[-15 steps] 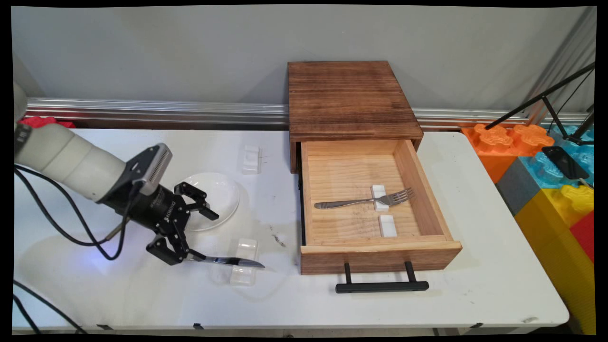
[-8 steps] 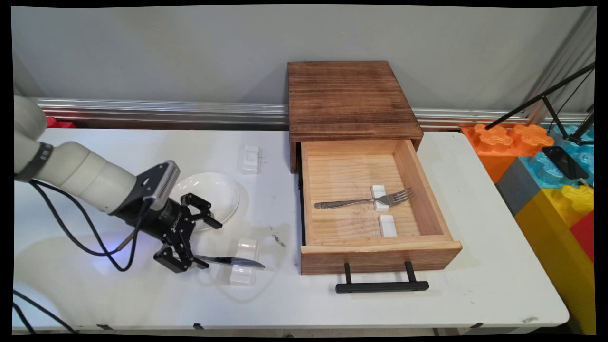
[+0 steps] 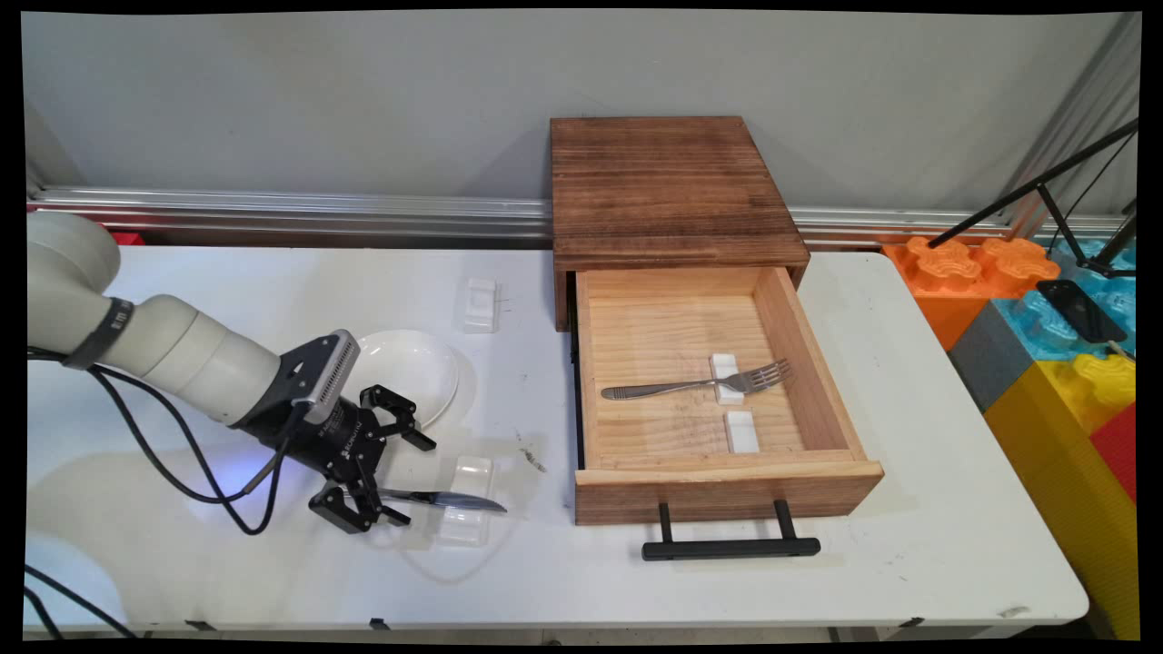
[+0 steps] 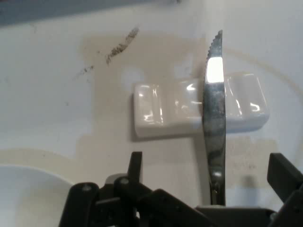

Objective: Pick up the knife from the right of the white plate

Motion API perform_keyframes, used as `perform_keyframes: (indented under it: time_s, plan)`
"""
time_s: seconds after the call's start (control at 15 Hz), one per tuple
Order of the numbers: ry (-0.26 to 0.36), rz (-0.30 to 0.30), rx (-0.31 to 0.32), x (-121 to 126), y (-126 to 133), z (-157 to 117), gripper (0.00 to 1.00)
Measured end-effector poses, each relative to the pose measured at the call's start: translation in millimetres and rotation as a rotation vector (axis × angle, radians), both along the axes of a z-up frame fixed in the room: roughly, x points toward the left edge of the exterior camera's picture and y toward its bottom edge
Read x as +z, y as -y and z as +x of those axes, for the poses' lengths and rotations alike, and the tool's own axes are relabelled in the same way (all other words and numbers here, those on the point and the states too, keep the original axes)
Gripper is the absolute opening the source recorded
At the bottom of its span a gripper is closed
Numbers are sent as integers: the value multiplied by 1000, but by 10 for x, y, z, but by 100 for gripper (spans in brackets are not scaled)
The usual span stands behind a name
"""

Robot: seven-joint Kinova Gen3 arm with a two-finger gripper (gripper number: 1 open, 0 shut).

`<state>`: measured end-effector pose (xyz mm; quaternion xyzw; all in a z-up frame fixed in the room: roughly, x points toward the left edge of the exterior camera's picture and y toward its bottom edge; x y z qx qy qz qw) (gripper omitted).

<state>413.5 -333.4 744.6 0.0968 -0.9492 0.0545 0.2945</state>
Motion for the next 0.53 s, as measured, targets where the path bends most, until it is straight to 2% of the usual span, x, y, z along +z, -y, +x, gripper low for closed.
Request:
perform_keyframes:
  time_s: [0.53]
  plan:
    - [0,-10,-26,-96,-6,-37,100]
